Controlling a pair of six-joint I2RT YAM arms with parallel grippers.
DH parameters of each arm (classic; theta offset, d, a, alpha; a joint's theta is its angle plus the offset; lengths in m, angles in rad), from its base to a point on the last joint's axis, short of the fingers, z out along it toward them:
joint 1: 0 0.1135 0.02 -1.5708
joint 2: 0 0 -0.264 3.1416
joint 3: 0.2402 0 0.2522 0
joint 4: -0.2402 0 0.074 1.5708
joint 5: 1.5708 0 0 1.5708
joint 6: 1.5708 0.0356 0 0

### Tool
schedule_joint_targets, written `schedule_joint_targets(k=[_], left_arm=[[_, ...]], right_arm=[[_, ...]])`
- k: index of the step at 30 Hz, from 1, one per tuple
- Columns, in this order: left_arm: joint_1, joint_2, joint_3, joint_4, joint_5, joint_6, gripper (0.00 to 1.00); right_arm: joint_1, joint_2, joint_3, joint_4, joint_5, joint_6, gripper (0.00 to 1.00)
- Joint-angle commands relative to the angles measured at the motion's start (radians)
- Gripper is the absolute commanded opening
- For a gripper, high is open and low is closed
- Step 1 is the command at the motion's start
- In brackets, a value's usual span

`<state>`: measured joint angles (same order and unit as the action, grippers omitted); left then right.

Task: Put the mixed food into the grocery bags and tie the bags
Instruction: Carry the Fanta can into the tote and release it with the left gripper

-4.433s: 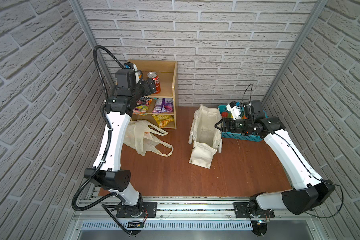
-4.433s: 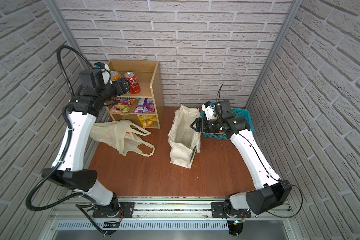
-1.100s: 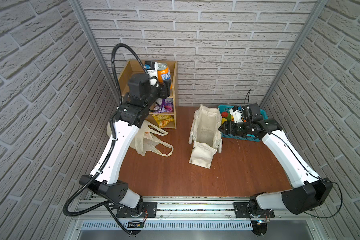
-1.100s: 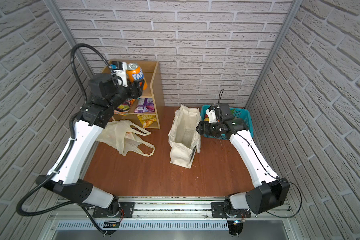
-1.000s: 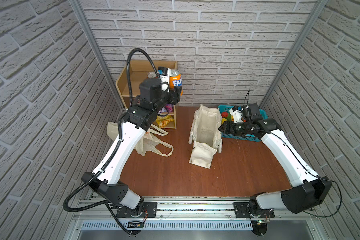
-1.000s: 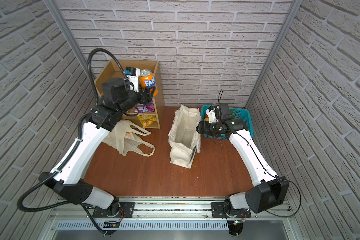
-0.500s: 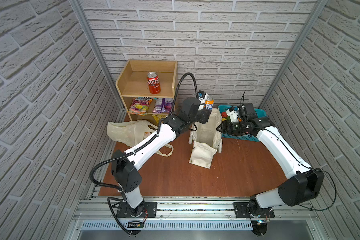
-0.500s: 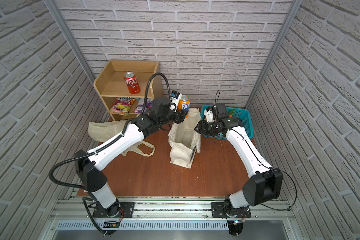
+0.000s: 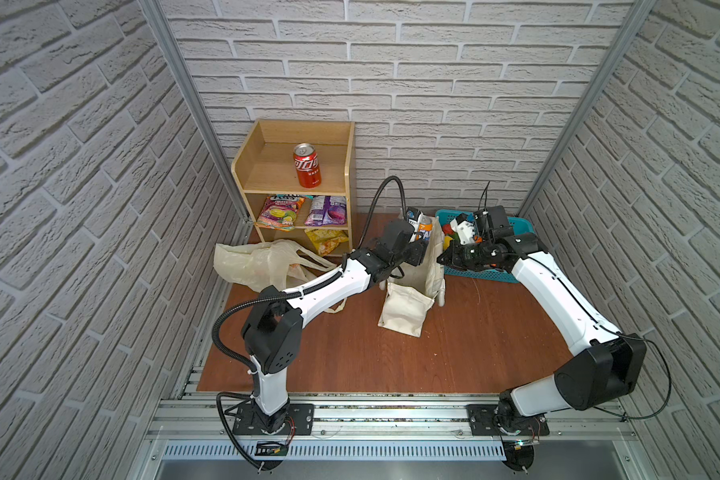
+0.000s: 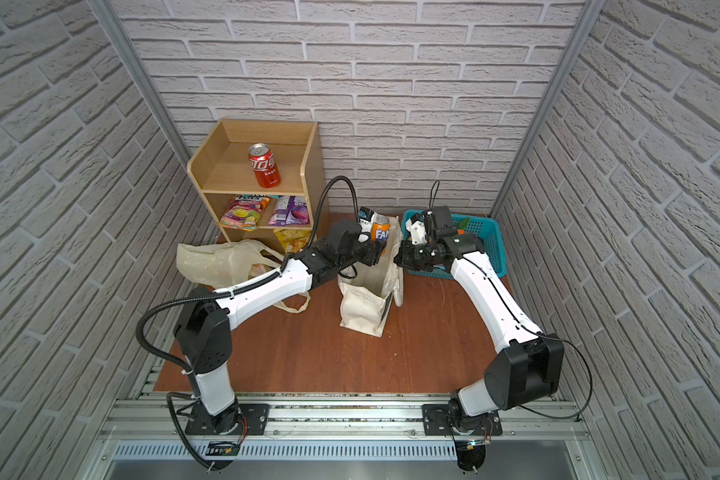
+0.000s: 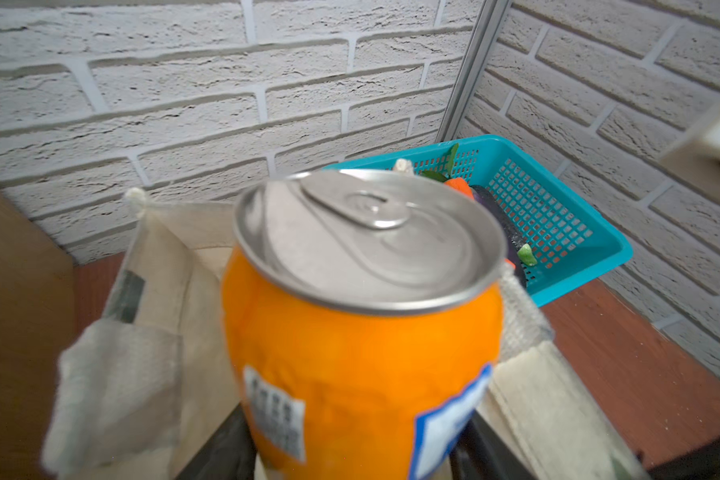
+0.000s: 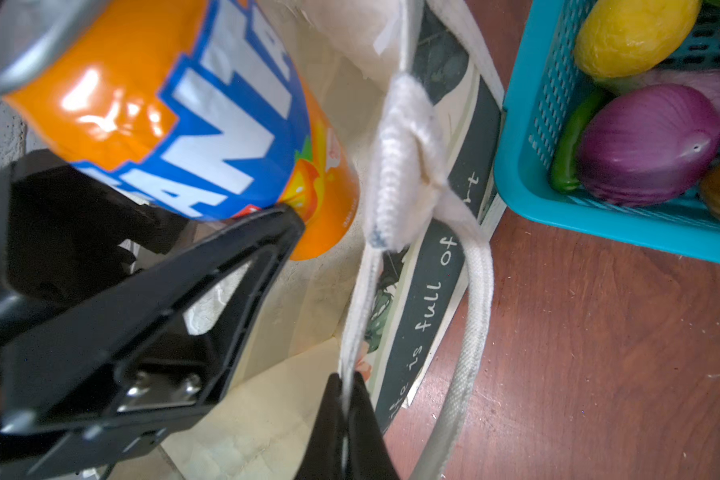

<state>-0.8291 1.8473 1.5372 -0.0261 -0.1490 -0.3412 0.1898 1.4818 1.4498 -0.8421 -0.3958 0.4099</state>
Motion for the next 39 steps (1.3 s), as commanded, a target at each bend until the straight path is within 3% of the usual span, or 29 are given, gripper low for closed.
schedule_joint_targets(k=[1, 19, 28, 31, 39], left_arm=[[-0.019, 0.013, -0.022, 0.215, -0.023, -0.002, 0.43], [-0.025, 0.206, -0.066, 0.247, -0.098, -0.016, 0.39], [-0.002, 0.311, -0.077, 0.27, -0.083, -0.065, 0.39], [0.001, 0.337, -0.066, 0.262, -0.081, -0.069, 0.43], [0.004, 0.341, -0.058, 0.224, -0.055, -0.075, 0.66]], right_arm=[[-0.004, -0.003, -0.014, 0.028, -0.016, -0.013, 0.05], [-0.006, 0.002, -0.045, 0.049, 0.006, -0.023, 0.06], [-0.006, 0.04, -0.051, 0.073, -0.006, -0.01, 0.06], [-0.006, 0.056, -0.048, 0.076, -0.009, -0.007, 0.06], [-0.006, 0.077, -0.045, 0.074, -0.018, -0.005, 0.05]])
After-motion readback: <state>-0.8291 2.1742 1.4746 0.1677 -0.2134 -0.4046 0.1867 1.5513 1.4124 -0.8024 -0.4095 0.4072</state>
